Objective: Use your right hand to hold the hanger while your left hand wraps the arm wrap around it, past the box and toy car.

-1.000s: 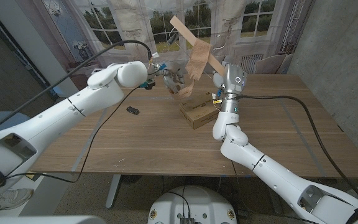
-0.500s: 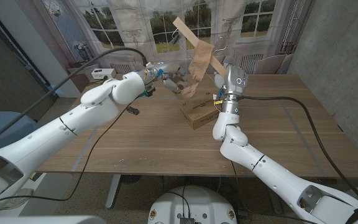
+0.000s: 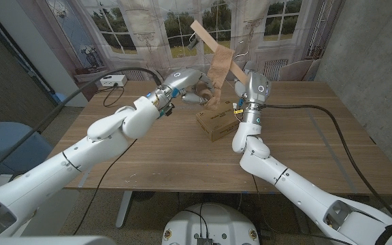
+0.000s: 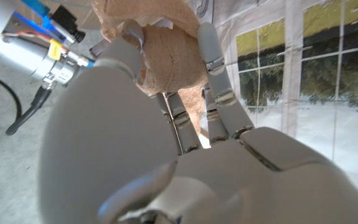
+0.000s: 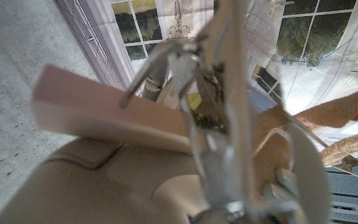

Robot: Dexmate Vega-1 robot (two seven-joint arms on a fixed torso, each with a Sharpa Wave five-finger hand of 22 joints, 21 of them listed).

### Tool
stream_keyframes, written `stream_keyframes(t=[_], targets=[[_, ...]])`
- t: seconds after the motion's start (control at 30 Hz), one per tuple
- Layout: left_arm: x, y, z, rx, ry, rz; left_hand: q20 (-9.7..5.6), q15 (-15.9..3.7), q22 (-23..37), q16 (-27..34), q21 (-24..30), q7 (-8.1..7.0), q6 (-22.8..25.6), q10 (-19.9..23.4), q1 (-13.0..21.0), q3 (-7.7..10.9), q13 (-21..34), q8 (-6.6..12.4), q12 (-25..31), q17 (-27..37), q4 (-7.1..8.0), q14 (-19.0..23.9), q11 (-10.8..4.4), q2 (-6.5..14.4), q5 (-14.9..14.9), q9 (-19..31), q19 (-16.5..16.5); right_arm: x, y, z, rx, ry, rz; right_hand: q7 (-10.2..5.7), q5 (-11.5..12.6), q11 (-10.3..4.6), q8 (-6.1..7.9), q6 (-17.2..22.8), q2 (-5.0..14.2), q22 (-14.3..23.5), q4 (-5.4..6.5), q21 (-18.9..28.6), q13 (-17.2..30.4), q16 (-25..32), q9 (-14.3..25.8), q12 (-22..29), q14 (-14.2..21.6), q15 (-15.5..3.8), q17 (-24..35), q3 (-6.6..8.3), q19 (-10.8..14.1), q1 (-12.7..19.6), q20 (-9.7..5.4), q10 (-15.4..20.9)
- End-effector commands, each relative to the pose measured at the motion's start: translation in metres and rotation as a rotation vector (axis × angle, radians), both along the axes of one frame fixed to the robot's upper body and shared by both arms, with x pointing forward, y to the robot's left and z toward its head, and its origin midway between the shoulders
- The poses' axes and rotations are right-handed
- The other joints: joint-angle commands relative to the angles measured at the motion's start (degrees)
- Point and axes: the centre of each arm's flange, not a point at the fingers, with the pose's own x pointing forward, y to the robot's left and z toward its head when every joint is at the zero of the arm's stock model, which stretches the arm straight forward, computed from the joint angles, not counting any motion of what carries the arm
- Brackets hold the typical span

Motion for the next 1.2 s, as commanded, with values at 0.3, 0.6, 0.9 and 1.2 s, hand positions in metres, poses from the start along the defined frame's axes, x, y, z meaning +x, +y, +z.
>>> stream_keyframes(t=[0.3, 0.6, 0.9, 1.2], targets=[[-0.037, 0.002, -0.028, -0.135, -0.236, -0.222, -10.24, -22.86, 0.08, -0.32, 0.74, 3.42, 3.77, 2.35, 12.08, 1.73, 5.17, -0.19, -0.23, 0.25, 1.06, 26.65, 1.56, 12.93, 0.12, 0.15, -4.93, 0.008, -0.002, -0.005, 0.005, 0.025, -0.013, 0.06, -0.16, -0.42, 0.68, -0.23, 3.68, 0.11, -0.04, 0.29, 0.18, 0.16, -0.09, 0.22, 0.13, -0.12, 0.17, 0.52, 0.40, -0.68, -3.39, 0.32], [-0.048, 0.012, -0.036, -0.320, -0.468, -0.281, -10.26, -23.14, 0.06, -0.49, 0.90, 3.14, 4.06, 2.64, 11.95, 1.79, 5.04, -0.18, -0.47, 0.34, 1.08, 26.66, 1.41, 12.91, 0.10, 0.16, -5.22, 0.006, -0.005, -0.007, -0.006, 0.028, -0.018, -0.07, -0.23, -0.39, 0.84, -0.35, 3.68, 0.19, -0.02, 0.31, 0.18, 0.17, -0.12, 0.22, 0.13, -0.12, 0.18, 0.67, 0.27, -0.76, -3.42, 0.28], [-0.048, 0.015, -0.034, -0.441, -0.584, -0.330, -10.29, -23.17, 0.07, -0.57, 1.13, 2.93, 4.01, 2.62, 11.86, 1.85, 5.32, -0.31, -0.55, 0.45, 1.09, 26.88, 1.21, 12.96, 0.08, 0.14, -5.36, 0.006, -0.004, -0.008, -0.024, 0.029, -0.012, 0.05, -0.31, -0.39, 1.00, -0.36, 3.59, 0.16, -0.04, 0.29, 0.18, 0.17, -0.27, 0.24, 0.13, -0.13, 0.18, 0.79, 0.20, -0.84, -3.43, 0.32], [-0.049, 0.012, -0.017, -0.467, -0.628, -0.346, -10.31, -23.38, 0.07, -0.86, 1.38, 2.91, 3.99, 2.66, 11.77, 1.94, 5.40, -0.39, -0.74, 0.52, 1.08, 26.73, 1.16, 12.99, 0.06, 0.19, -5.52, 0.004, 0.002, -0.012, -0.095, 0.000, -0.042, 0.09, -0.36, -0.45, 1.13, -0.42, 3.57, 0.12, -0.06, 0.26, 0.18, 0.16, -0.36, 0.21, 0.08, -0.13, 0.18, 0.91, 0.15, -0.89, -3.45, 0.22]])
